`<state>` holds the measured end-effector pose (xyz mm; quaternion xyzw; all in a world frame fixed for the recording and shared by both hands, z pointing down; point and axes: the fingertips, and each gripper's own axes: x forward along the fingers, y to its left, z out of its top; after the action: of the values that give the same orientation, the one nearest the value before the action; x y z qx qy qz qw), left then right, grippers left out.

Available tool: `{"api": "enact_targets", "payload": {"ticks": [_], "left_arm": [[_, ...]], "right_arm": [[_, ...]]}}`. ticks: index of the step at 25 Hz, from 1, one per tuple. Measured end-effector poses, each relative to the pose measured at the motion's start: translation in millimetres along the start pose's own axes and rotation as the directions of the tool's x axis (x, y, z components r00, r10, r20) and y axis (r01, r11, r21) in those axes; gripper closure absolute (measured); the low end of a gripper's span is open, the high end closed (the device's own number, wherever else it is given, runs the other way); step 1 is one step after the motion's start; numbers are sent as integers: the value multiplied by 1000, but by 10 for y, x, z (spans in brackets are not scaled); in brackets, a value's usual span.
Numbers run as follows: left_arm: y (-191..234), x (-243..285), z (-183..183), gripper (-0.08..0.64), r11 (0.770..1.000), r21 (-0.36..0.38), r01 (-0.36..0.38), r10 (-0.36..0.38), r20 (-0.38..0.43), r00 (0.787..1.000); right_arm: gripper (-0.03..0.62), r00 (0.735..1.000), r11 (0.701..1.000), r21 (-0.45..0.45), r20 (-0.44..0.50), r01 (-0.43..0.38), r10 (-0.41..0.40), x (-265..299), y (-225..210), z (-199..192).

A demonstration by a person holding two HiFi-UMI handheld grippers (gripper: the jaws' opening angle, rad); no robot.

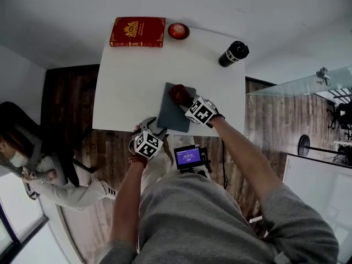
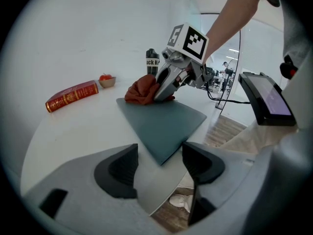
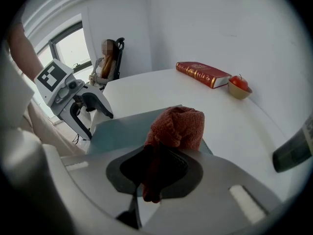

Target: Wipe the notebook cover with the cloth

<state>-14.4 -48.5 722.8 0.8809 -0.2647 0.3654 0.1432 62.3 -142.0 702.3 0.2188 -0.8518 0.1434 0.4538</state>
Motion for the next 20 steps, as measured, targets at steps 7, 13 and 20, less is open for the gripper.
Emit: {"api": "enact_targets", "payload": {"ticks": [7,13,20], "left_arm": [[2,17,-4,270,1000,1,1,-1,-1,1000],[11,17,-5,270,1000,-3,2,-2,-3,1000],[18,16,-6,270,1000,-3,-1,1,-2,1000]], "right_arm": [[538,1000,1000,-6,3,-12,12,-1,169,-32],[538,999,999,-30,7,-34,34,14,348,-59],[538,997,995,-65,16,-73,74,-3,588,-78]]}}
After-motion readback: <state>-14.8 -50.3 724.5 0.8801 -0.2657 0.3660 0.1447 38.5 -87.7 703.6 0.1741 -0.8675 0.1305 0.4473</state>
